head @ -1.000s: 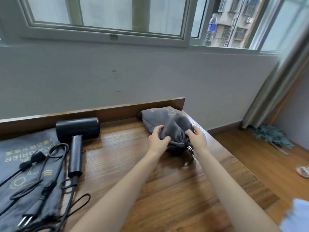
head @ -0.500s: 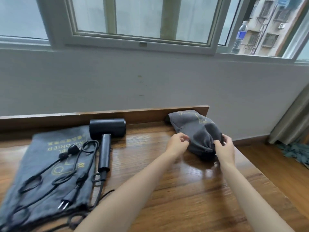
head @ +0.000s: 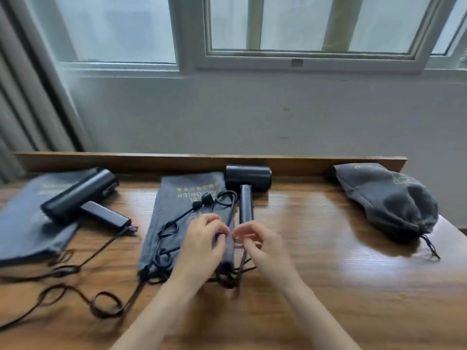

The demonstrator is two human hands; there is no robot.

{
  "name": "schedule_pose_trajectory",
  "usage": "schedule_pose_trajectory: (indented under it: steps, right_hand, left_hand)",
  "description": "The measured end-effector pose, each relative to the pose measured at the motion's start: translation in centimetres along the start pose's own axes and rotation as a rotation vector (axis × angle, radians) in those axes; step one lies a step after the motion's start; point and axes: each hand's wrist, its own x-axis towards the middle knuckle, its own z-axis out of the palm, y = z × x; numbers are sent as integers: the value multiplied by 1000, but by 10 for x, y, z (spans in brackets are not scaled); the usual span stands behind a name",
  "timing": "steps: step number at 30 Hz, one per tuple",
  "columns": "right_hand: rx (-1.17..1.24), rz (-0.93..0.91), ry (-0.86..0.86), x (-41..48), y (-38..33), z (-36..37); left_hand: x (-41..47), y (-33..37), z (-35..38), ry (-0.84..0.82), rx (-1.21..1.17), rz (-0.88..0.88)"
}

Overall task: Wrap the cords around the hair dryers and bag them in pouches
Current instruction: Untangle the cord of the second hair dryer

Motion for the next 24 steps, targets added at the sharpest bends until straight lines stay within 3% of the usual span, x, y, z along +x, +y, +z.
schedule_pose_trajectory:
  steps: [3, 8, 16, 19, 24]
  right_hand:
    - [-53, -20, -60, 13, -4, 35]
    - [-388, -91, -47, 19, 7, 69]
    - [-690, -11, -221, 24, -1, 68]
    - [-522, -27, -176, 26, 0, 64]
    - [37, 129, 155, 24, -10, 34]
  left_hand:
    - [-12, -46, -27, 92, 147, -71]
    - [-19, -86, -36, 22, 188, -115]
    - [-17, -89, -16, -16, 272, -9]
    - [-13, -89, -14, 5, 207, -39]
    - [-14, -86, -22, 132, -37, -158]
